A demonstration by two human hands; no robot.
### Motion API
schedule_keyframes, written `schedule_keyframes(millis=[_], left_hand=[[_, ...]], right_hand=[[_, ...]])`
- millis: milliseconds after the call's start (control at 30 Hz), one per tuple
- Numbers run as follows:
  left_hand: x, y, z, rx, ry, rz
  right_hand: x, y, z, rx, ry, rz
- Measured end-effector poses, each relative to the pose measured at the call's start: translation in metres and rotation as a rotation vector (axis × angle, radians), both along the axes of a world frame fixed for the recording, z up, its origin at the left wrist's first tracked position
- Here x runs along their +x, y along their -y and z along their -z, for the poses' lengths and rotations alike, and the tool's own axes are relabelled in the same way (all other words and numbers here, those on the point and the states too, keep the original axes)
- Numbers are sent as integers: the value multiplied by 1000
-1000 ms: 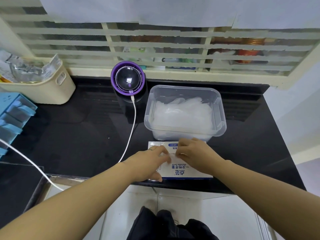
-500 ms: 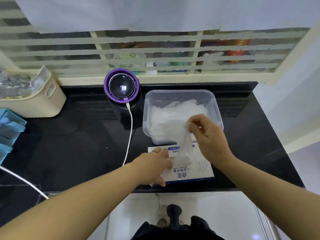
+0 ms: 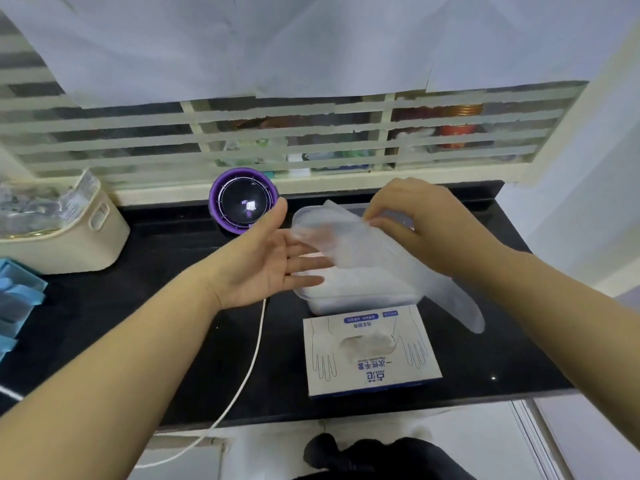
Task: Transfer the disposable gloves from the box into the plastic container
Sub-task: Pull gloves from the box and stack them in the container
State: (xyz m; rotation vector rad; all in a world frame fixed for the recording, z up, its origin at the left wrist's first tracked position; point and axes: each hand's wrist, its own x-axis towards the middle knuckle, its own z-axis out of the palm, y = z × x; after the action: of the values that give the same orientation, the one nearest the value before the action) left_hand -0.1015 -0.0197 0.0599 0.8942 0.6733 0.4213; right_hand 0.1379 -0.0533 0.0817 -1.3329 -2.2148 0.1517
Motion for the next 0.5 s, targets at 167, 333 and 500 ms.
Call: schedule_keyframes(millis=[167, 333, 500], left_hand=[[30, -13, 3, 143, -168, -156], [62, -18, 31, 212, -398, -393], [77, -23, 53, 205, -551, -521]], right_hand=[[3, -14, 4, 172, 293, -146], [13, -25, 29, 96, 371, 100], [5, -34, 54, -196, 492, 122]])
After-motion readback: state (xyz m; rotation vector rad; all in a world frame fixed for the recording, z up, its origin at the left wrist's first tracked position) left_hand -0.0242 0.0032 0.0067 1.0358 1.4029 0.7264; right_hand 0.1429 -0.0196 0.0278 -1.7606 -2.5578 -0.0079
